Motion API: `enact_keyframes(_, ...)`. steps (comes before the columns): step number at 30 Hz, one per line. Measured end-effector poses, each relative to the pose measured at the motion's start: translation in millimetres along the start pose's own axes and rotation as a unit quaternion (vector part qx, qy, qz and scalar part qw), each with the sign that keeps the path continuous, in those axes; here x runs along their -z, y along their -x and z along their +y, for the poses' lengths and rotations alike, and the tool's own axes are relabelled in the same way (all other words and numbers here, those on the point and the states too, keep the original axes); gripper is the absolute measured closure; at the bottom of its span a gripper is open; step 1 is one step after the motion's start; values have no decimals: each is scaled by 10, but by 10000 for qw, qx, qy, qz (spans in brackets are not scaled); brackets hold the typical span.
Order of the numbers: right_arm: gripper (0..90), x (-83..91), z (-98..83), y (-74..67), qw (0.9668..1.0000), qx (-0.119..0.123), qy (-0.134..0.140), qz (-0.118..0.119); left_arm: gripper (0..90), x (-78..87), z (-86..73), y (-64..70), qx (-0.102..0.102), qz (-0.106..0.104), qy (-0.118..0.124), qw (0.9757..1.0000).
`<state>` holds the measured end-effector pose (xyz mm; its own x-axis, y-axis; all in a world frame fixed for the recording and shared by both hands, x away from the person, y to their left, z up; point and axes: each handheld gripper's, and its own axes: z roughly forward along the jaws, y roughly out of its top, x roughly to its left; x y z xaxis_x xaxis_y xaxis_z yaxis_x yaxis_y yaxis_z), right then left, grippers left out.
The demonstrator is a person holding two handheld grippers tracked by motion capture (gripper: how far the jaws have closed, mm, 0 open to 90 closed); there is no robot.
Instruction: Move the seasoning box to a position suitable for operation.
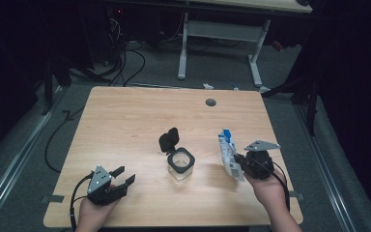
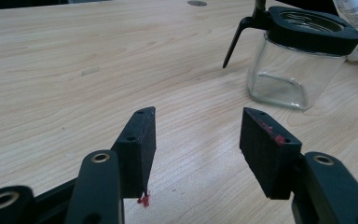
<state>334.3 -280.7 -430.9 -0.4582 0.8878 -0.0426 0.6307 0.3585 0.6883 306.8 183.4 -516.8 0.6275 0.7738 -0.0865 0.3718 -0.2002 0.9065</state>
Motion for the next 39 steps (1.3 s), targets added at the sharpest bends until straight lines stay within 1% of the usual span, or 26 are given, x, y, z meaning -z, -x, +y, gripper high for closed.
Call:
enact_keyframes(5,875,26,66,18,9994,61,-312,142,461,-4,-5,-2,19,-9,-8,10000)
enact_keyframes(6,875,32,79,20,9991,109,-387,156,461,-4,-4,-2,20,-11,-4,10000)
enact_keyframes(7,876,38,89,19,9988,90,-440,176,461,-4,-4,0,19,-14,-2,10000)
enact_keyframes(9,877,50,110,25,9981,153,-551,212,461,-6,-4,2,17,-21,-13,10000)
enact_keyframes(11,878,63,136,21,9969,186,-723,227,461,-7,-5,1,21,-28,-12,10000)
enact_keyframes(15,882,72,171,22,9949,213,-942,299,460,-2,-5,6,57,-64,36,10000)
enact_keyframes(18,885,85,196,16,9927,264,-1123,347,459,0,-6,8,36,-95,27,9999)
enact_keyframes(24,889,88,253,-3,9875,421,-1477,359,458,-4,-12,17,43,-117,21,9999)
enact_keyframes(28,892,79,302,-29,9824,562,-1754,324,458,-2,-9,25,42,-125,39,9999)
enact_keyframes(29,894,77,317,-35,9806,614,-1839,301,458,-2,-9,26,41,-130,41,9999)
enact_keyframes(31,896,74,340,-39,9779,639,-1970,295,458,-3,-9,26,38,-140,38,9999)
enact_keyframes(32,897,72,346,-41,9770,645,-2008,301,458,-5,-11,26,39,-144,42,9999)
enact_keyframes(33,898,66,353,-39,9761,700,-2037,307,458,-6,-11,27,33,-147,37,9999)
enact_keyframes(35,900,61,370,-44,9740,685,-2133,332,458,-7,-11,28,23,-147,42,9999)
enact_keyframes(39,900,49,404,-56,9706,754,-2262,341,458,-10,-8,37,7,-155,41,9999)
